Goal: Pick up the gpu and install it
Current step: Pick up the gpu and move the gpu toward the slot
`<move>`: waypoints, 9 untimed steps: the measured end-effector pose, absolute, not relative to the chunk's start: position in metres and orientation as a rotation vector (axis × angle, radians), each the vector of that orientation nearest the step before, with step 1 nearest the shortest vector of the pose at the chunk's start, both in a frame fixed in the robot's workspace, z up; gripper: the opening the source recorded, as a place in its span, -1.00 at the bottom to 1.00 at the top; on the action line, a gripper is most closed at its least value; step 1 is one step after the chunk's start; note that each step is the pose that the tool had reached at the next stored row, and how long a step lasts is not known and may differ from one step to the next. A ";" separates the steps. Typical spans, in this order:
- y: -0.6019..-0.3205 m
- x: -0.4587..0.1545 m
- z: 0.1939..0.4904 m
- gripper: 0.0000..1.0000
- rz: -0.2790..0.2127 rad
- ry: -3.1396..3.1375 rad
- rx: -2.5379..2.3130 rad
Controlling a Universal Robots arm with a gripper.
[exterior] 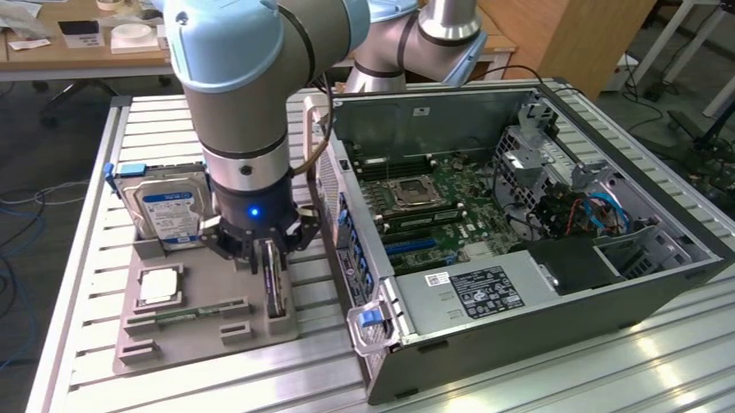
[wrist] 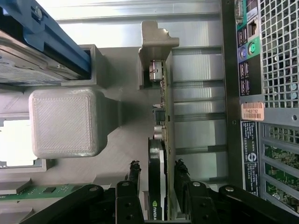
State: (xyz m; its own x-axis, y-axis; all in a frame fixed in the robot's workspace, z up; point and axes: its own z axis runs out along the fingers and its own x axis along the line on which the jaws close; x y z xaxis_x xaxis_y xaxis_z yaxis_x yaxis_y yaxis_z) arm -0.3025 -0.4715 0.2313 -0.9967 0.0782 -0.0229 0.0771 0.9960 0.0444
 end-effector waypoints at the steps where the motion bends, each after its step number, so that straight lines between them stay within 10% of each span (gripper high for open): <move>1: -0.472 -0.303 0.231 -0.14 0.067 3.114 0.121; 9: -0.471 -0.303 0.231 -0.14 0.068 3.114 0.121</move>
State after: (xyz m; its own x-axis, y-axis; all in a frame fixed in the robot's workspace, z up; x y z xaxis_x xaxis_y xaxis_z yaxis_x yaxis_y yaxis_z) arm -0.3027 -0.4710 0.2308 -0.9967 0.0783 -0.0229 0.0773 0.9960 0.0444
